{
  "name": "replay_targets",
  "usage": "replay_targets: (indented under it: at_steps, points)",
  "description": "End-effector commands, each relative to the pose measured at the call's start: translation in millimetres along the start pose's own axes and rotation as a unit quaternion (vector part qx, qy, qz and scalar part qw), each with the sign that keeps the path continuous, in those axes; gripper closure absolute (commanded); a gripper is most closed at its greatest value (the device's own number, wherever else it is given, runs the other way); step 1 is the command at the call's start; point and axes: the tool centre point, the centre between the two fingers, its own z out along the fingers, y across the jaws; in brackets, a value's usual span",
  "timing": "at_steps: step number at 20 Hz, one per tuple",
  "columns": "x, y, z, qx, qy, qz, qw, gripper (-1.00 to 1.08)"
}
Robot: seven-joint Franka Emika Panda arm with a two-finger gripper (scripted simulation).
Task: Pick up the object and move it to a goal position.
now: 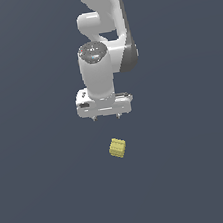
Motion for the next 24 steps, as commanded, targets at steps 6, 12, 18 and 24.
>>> replay_targets:
  at_steps: [6, 12, 18, 24]
  points:
    - [3.6, -7.1, -2.8, -0.005, 0.005, -0.013, 0.9999, -0.92]
    - [6.7, -16.0, -7.8, -0.012, 0.012, -0.034, 0.9993, -0.92]
    - [11.5, -16.3, -3.2, -0.011, 0.012, -0.021, 0.9997, -0.92]
    - [27.6, -19.5, 11.6, -0.007, 0.013, 0.017, 0.9998, -0.92]
